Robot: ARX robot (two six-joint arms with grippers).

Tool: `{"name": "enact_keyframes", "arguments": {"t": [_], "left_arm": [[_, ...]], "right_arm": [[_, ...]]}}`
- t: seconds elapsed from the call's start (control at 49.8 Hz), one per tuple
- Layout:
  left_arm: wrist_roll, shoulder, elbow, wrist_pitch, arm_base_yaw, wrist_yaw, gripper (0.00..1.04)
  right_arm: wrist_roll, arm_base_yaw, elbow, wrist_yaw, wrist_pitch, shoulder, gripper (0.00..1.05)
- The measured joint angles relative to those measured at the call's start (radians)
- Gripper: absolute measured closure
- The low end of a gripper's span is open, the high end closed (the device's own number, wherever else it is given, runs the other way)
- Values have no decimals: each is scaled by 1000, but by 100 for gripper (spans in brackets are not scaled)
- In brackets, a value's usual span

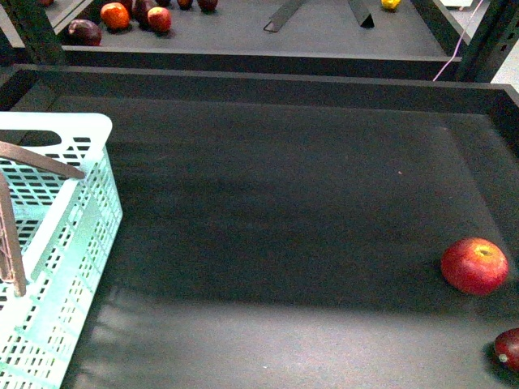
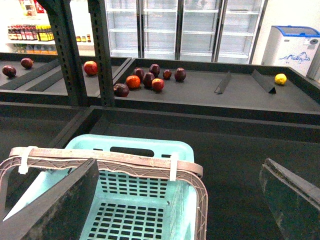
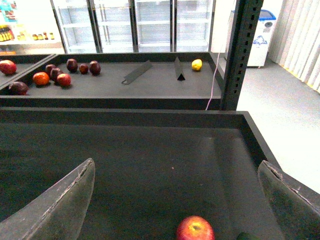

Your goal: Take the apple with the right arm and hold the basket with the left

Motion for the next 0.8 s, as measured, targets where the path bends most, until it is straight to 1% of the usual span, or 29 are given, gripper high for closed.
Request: {"name": "enact_keyframes", "arguments": {"t": [0.803], "left_arm": [[0,0,0,0,0,0,7]], "right_arm": [[0,0,0,0,0,0,9]]}}
